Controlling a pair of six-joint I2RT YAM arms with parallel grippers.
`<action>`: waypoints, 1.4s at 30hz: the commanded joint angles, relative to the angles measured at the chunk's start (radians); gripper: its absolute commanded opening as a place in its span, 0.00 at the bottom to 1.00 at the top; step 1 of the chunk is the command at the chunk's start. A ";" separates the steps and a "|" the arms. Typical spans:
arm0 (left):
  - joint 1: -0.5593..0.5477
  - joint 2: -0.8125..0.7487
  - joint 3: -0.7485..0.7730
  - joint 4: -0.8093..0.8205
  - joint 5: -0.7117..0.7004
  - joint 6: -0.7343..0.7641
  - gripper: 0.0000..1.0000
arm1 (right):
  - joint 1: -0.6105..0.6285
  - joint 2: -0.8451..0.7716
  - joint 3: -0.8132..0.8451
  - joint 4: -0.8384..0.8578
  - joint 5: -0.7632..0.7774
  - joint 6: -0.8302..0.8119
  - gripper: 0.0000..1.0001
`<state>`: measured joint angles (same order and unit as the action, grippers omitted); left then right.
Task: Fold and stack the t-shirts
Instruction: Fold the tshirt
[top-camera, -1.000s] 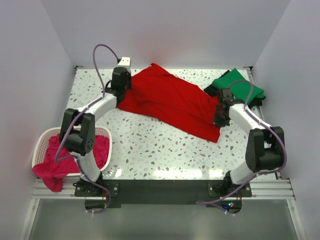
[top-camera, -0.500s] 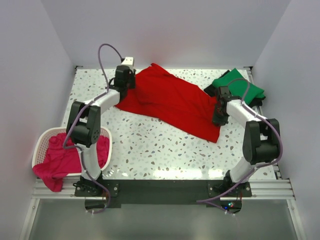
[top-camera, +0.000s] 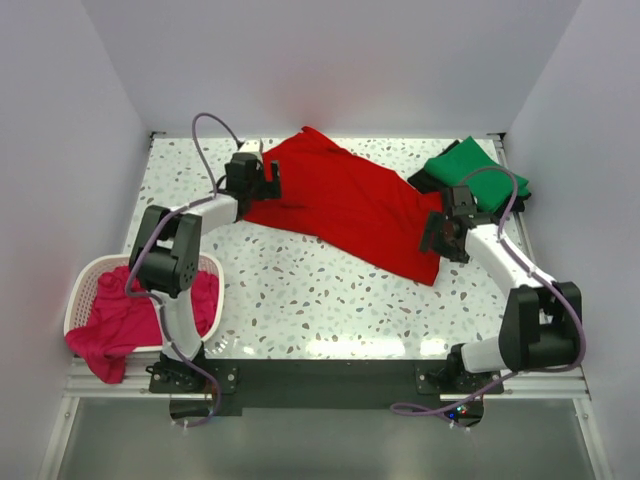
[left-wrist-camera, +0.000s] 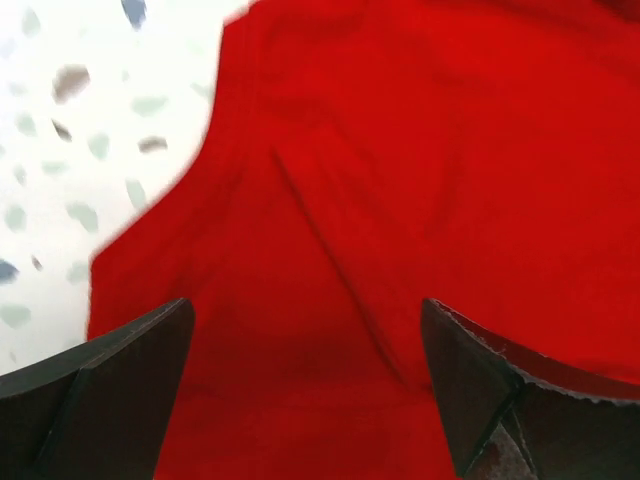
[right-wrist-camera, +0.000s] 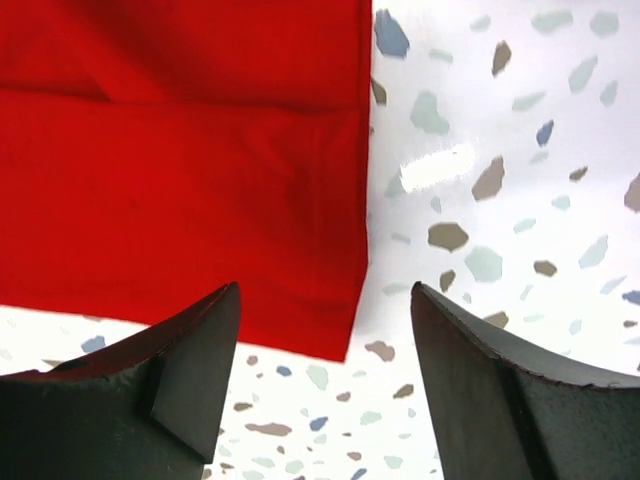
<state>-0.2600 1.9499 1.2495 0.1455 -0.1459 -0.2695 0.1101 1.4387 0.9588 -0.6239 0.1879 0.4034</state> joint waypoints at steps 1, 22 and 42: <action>0.033 -0.052 -0.097 0.106 0.081 -0.085 1.00 | -0.004 -0.069 -0.070 0.020 -0.037 0.018 0.72; 0.199 0.053 -0.173 0.230 0.241 -0.209 1.00 | -0.004 -0.089 -0.225 0.090 -0.186 0.057 0.66; 0.196 -0.131 -0.327 0.373 0.287 -0.246 1.00 | 0.074 -0.117 -0.256 0.139 -0.278 0.094 0.55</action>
<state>-0.0692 1.8839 0.9634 0.3996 0.1036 -0.4877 0.1684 1.3033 0.7063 -0.5297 -0.0746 0.4805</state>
